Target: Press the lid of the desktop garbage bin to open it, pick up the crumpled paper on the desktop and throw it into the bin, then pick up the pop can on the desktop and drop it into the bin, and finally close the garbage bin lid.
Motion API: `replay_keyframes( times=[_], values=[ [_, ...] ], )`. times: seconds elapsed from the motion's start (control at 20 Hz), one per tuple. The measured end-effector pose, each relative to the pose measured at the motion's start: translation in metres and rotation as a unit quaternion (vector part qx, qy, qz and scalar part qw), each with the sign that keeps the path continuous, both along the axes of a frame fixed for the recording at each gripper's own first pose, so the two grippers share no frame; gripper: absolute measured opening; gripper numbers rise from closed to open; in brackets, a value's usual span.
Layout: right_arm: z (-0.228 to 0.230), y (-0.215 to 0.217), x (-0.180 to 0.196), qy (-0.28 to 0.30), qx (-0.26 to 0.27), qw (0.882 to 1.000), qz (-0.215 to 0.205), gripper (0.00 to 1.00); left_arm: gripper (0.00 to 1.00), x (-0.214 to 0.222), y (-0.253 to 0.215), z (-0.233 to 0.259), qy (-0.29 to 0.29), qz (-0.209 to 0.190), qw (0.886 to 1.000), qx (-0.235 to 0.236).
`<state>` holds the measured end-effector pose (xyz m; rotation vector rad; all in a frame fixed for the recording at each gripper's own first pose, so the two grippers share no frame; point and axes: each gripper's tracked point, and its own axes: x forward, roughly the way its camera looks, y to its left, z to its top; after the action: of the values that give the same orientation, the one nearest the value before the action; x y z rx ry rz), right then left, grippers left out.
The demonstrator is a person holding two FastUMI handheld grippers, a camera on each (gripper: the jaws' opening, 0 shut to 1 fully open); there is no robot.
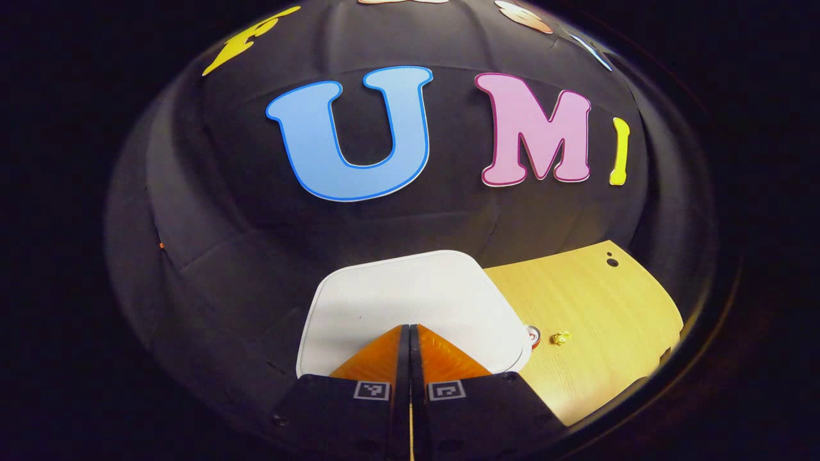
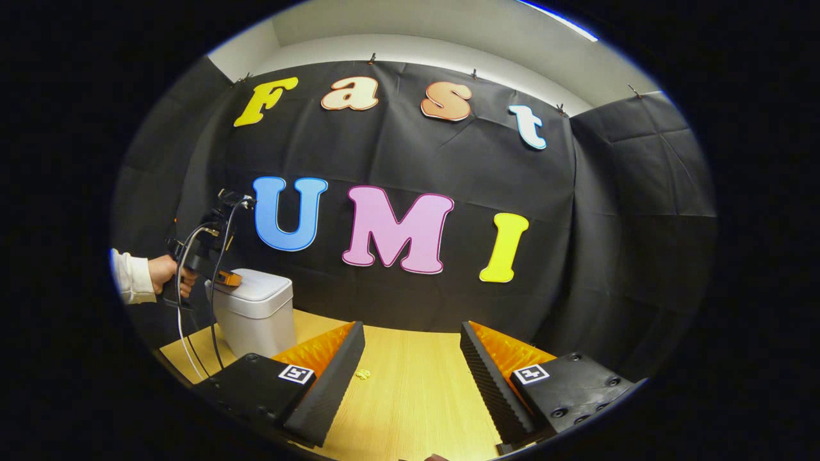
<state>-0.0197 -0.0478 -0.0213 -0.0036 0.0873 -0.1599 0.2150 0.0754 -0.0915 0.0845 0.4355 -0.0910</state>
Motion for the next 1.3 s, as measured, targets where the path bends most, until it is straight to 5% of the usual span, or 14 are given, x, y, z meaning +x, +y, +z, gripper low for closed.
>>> replay_keyframes(
  times=[0.25,0.35,0.45,0.55,0.85,1.3],
  values=[
    [-0.010,0.005,0.000,0.027,0.004,1.000,0.006,0.96,0.10,-0.005,0.008,0.064,-0.104,0.006,0.993,-0.049],
    [-0.013,0.011,0.003,0.035,0.005,0.999,0.016,0.96,0.35,-0.022,0.013,0.084,-0.128,0.003,0.990,-0.065],
    [-0.017,0.014,0.011,0.043,-0.005,0.999,0.031,0.96,0.47,-0.037,0.015,0.098,-0.149,0.001,0.987,-0.060],
    [-0.026,0.023,0.025,0.061,0.010,0.996,0.062,0.96,0.98,-0.064,0.018,0.116,-0.176,-0.001,0.982,-0.063],
    [-0.080,0.048,0.090,0.133,0.038,0.980,0.145,0.97,0.94,-0.151,0.028,0.134,-0.207,0.016,0.975,-0.076],
    [-0.252,0.089,0.216,0.259,0.029,0.931,0.255,0.98,0.95,-0.233,0.020,0.135,-0.206,0.131,0.969,-0.043]
  ],
)
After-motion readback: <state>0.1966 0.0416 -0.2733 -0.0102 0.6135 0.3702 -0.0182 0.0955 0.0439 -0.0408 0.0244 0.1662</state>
